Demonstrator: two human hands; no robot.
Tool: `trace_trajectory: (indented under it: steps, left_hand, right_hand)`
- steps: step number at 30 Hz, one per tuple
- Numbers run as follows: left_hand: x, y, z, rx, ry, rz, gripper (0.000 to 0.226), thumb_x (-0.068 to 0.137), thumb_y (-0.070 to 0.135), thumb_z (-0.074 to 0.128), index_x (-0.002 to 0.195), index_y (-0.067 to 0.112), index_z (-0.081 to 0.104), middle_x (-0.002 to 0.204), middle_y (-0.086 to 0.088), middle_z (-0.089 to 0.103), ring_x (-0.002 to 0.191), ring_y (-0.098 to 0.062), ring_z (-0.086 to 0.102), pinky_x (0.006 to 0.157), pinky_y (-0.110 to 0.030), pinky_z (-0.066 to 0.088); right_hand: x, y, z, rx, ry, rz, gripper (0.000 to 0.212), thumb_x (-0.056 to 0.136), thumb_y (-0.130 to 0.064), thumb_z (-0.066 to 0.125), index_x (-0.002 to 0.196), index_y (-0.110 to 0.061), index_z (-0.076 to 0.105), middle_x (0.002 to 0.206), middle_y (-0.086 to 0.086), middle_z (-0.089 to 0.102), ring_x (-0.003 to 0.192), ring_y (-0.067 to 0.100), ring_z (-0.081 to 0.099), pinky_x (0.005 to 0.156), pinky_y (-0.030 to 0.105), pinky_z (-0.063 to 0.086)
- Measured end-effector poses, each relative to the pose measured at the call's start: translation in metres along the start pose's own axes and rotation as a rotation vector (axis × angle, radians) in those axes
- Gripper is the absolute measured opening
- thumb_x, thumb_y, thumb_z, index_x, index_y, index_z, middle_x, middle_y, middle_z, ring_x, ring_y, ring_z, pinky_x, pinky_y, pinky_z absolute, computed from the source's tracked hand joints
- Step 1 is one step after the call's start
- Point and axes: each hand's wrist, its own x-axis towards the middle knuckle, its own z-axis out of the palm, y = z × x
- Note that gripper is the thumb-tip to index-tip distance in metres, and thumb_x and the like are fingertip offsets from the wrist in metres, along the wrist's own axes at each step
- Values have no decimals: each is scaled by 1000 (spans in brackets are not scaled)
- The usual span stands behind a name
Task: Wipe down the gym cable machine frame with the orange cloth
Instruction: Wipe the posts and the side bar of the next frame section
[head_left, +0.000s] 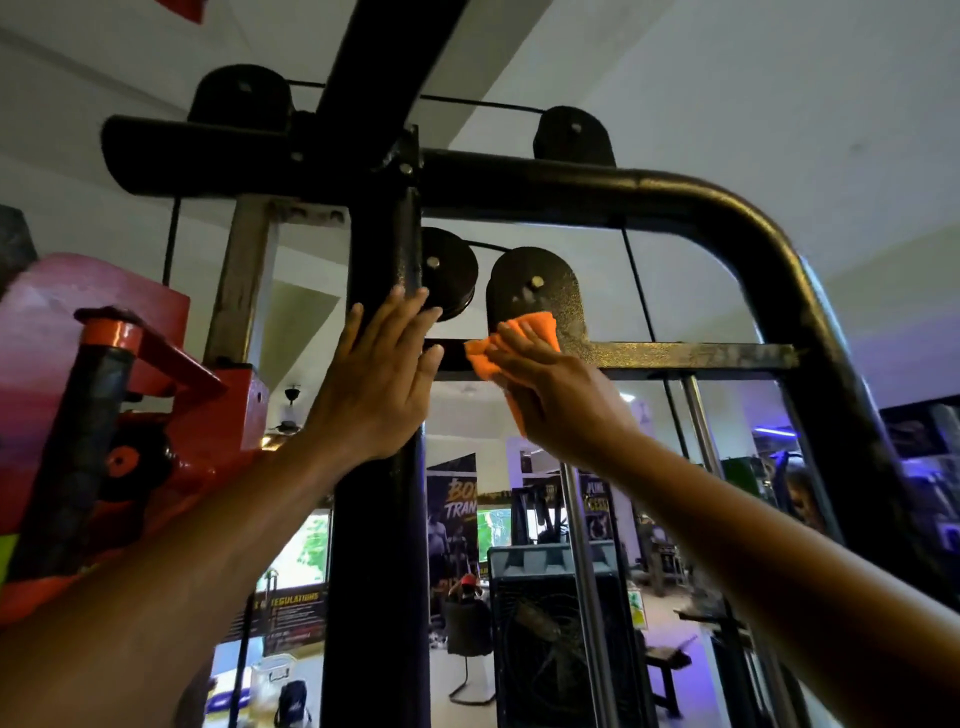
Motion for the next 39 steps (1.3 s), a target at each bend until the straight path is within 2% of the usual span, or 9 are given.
trace_trajectory:
  steps: [3, 5, 7, 8, 12, 21, 27, 32, 39]
  left_hand:
    - [12, 7, -1, 41, -28, 55, 59, 112, 45, 23, 166, 24, 34, 176, 1, 25, 166, -17, 10, 134, -51, 0]
    - [25, 17, 1, 10, -45, 35, 58, 112, 43, 24, 167, 25, 31, 176, 1, 25, 165, -17, 11, 134, -48, -1]
    - [38, 27, 7, -6, -54, 21, 55, 115, 40, 28, 168, 25, 28, 177, 1, 24, 165, -17, 11, 135, -47, 0]
    - [45, 31, 10, -13, -51, 26, 54, 115, 40, 29, 168, 25, 29, 176, 1, 25, 165, -18, 12, 135, -47, 1]
    - [67, 37, 19, 43, -64, 64, 56, 114, 42, 26, 167, 23, 30, 176, -1, 27, 165, -19, 15, 133, -47, 4]
    - [74, 23, 23, 158, -112, 43, 59, 114, 50, 32, 169, 29, 24, 177, 3, 23, 165, -18, 15, 132, -46, 10]
    - [70, 28, 18, 178, -168, 86, 63, 112, 51, 38, 170, 34, 21, 178, 7, 17, 165, -15, 10, 131, -44, 8]
    - [70, 26, 16, 156, -161, 67, 61, 112, 49, 40, 169, 35, 23, 178, 8, 18, 165, -13, 11, 131, -41, 6]
    - [68, 27, 14, 118, -171, 50, 65, 106, 53, 34, 168, 32, 28, 177, 7, 23, 164, -13, 15, 128, -37, 4]
  right_hand:
    - [13, 20, -24, 50, 73, 113, 57, 113, -50, 30, 164, -30, 44, 176, 1, 29, 164, 32, 24, 126, 64, 36]
    - [31, 33, -34, -38, 156, 175, 61, 114, -58, 21, 167, -34, 39, 178, 0, 26, 167, 32, 11, 130, 74, 6]
    - [40, 42, -31, -200, 150, 262, 67, 112, -66, 11, 172, -37, 21, 181, -4, 10, 167, 30, -13, 121, 70, -29]
    - [38, 42, -23, -226, 112, 279, 71, 111, -68, 7, 174, -37, 9, 182, -3, -2, 165, 29, -21, 120, 68, -32]
    - [6, 41, 16, -147, 38, 225, 74, 108, -71, 4, 171, -38, -18, 179, -3, -27, 164, 26, -28, 131, 62, -14]
    - [41, 54, 14, -26, 95, 241, 72, 109, -67, 11, 173, -38, -9, 182, 0, -17, 167, 30, -15, 133, 56, -4]
    - [-7, 66, 27, -119, 62, 80, 67, 114, -65, 11, 171, -42, -14, 178, -8, -28, 164, 20, -29, 132, 49, -16]
    - [34, 65, 3, -163, 80, 25, 65, 109, -59, 11, 162, -39, -21, 161, -12, -45, 151, 14, -47, 126, 48, -23]
    - [-8, 64, 12, -98, -6, 23, 66, 111, -66, 12, 173, -43, 3, 181, -8, -7, 167, 21, -14, 132, 50, -3]
